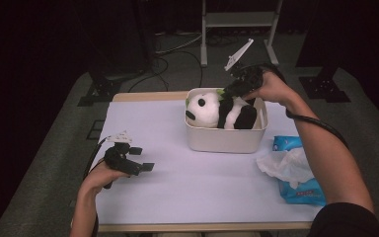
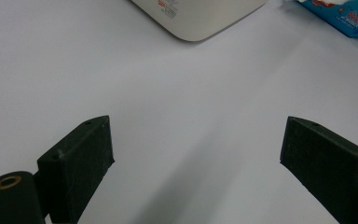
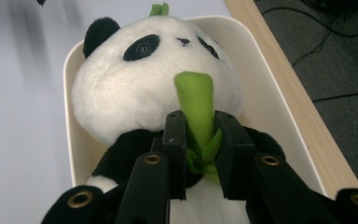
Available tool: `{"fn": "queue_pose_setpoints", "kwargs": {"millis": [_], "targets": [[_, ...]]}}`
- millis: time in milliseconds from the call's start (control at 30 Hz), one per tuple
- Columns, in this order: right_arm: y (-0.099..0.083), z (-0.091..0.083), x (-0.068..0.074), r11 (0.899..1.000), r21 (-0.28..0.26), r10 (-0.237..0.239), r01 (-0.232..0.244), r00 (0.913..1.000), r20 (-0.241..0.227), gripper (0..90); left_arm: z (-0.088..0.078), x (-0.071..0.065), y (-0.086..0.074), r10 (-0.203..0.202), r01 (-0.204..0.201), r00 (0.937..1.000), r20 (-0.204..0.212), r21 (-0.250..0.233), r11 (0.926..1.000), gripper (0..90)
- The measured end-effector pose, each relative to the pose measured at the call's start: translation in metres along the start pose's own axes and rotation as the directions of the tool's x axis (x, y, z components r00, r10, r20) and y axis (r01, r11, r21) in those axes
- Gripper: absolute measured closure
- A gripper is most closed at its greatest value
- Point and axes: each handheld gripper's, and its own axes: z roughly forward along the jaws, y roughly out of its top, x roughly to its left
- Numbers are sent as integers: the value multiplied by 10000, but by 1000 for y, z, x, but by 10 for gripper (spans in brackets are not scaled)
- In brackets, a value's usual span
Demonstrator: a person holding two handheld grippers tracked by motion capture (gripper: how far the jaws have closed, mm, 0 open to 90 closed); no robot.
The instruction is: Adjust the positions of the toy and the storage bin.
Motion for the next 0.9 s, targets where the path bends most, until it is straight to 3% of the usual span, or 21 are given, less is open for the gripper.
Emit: {"fn": "queue_pose_setpoints", "kwargs": {"millis": [167, 467, 767, 900], "targets": [[-7, 5, -1, 9996, 220, 198, -198, 9998, -16, 747, 0, 0, 0, -16, 16, 10000, -6, 30, 10000, 84], [-18, 21, 0, 9986, 156, 511, -508, 9985, -207, 746, -2, 0, -1, 7, -7, 10000, -68, 2, 10000, 84], [-21, 24, 2, 9985, 175, 520, -515, 9981, -335, 741, -3, -2, 0, 35, -35, 10000, -79, -30, 10000, 84], [-26, 29, 4, 9968, 469, 660, -643, 9972, -365, 731, -3, -1, 0, 27, -27, 10000, -60, -38, 10000, 84]]}}
